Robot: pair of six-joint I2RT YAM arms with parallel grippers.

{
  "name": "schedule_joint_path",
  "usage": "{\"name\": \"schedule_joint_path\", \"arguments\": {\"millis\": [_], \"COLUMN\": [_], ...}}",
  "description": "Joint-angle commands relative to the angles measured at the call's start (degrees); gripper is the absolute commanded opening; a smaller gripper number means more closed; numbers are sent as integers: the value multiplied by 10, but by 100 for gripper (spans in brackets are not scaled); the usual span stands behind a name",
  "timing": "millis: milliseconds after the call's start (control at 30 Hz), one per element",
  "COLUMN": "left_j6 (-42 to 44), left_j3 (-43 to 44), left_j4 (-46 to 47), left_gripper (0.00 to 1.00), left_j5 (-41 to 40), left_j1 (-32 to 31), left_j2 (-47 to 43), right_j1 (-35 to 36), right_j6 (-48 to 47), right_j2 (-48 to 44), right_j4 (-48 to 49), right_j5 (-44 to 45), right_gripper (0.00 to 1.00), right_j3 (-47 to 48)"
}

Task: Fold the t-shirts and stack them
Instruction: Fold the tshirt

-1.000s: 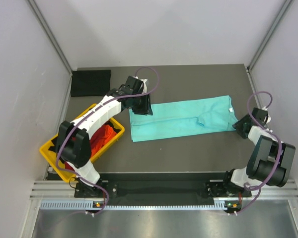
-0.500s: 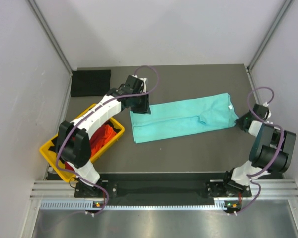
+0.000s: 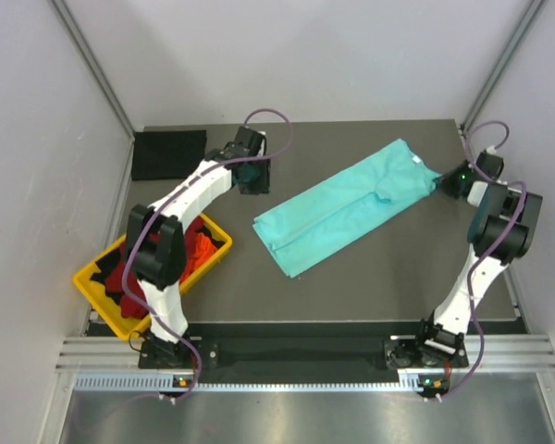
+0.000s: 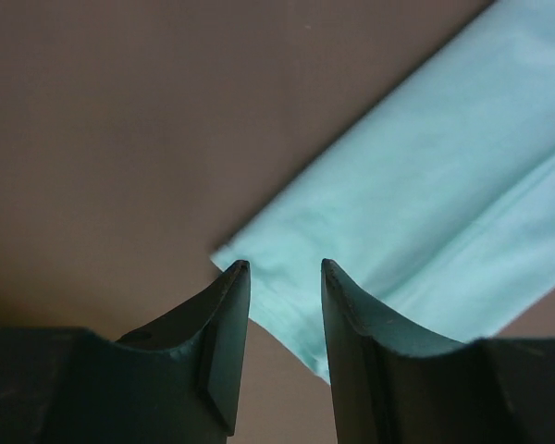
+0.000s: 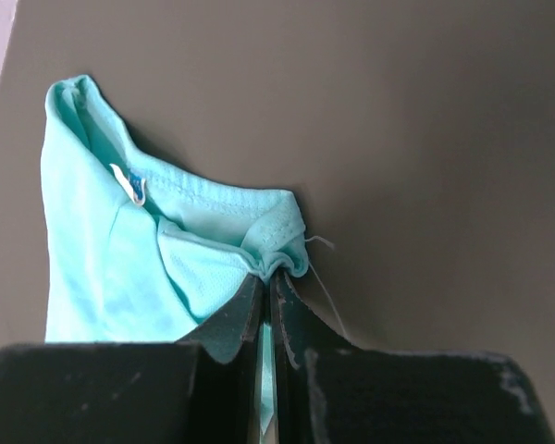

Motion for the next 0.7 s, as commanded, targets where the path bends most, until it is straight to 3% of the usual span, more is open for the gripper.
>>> {"name": "schedule_joint_path", "arguments": {"millis": [0, 167, 233, 300, 367, 500, 667], "left_j6": [31, 37, 54, 64, 68, 80, 80], "left_j3": [48, 81, 91, 101, 113, 113, 89], "left_j4": [-5, -21, -25, -31, -37, -43, -32], "left_gripper": [42, 44, 46, 47, 47, 48, 48], "left_j5": [-7, 24, 41, 71, 91, 109, 152], "left_j1": [23, 45, 51, 49, 49, 49, 42], "left_j2": [48, 120, 147, 164, 186, 203, 187], "right_j1": [8, 20, 31, 36, 36, 35, 25], "right_j6": [-1, 13, 12, 14, 17, 13, 9], "right_j2": [67, 153, 195, 226, 231, 197, 127], "right_j4": [-18, -22, -36, -44, -43, -53, -81], "right_j5": [-41, -77, -96, -105, -103, -88, -59], "right_gripper": [0, 0, 2, 6, 11, 32, 45], "right_j3": [120, 250, 335, 362, 371, 339, 273]}}
